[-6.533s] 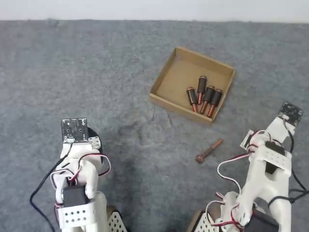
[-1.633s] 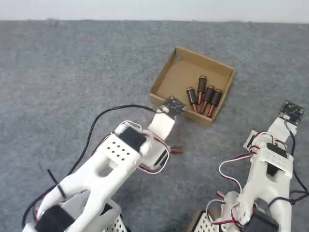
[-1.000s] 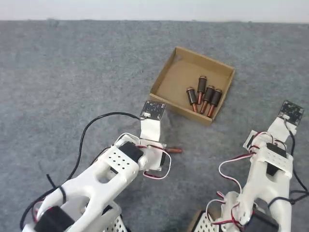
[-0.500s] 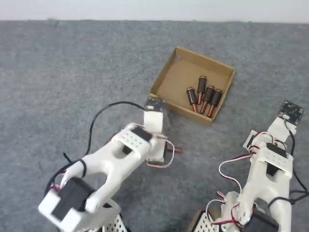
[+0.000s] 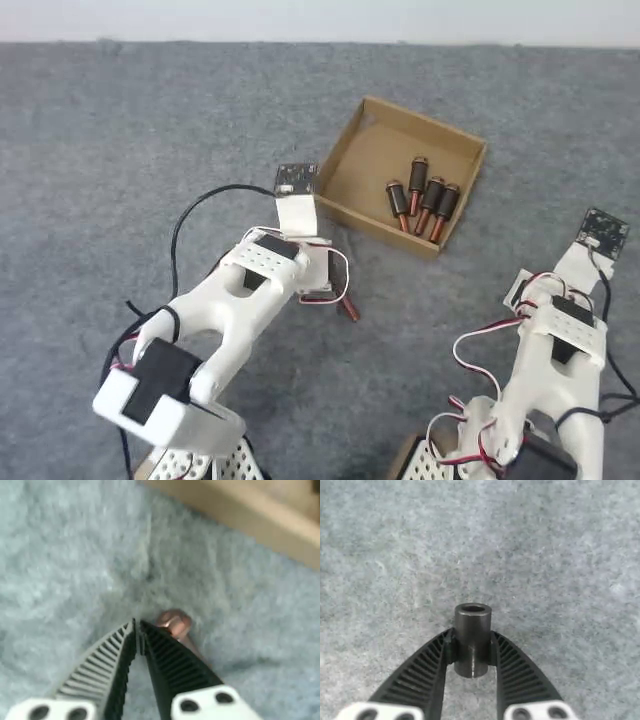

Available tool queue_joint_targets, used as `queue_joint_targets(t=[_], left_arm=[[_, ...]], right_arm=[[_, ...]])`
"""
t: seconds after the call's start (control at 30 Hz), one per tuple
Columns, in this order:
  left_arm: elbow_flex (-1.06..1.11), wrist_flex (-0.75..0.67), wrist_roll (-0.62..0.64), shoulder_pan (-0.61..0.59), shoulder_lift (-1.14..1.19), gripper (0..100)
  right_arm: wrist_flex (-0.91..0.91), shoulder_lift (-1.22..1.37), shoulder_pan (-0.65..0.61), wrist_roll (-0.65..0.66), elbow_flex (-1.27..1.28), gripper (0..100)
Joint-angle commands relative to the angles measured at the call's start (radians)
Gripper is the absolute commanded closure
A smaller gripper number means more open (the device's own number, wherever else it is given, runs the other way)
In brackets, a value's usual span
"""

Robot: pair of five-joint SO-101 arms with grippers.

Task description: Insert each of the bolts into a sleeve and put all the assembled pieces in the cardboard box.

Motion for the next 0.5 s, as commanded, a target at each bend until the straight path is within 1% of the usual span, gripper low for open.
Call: queue_joint_targets(t=[0.0, 0.2, 0.33, 0.47], left_arm=[[-0.068, -0.069, 0.009, 0.032, 0.003, 98], [-0.058, -0.086, 0.011, 0.066, -0.037, 99], [-0.047, -0.025, 0.014, 0.068, -0.135, 98], [-0.047, 0.026, 0.109, 0.077, -0.195, 98]], right_arm=[[-0.018, -0.051, -0.010, -0.008, -0.009, 96.1], [-0.018, -0.051, -0.010, -0.008, -0.008, 96.1], [-0.018, -0.051, -0.010, -0.008, -0.008, 96.1], [-0.018, -0.051, -0.012, -0.008, -0.008, 96.1]])
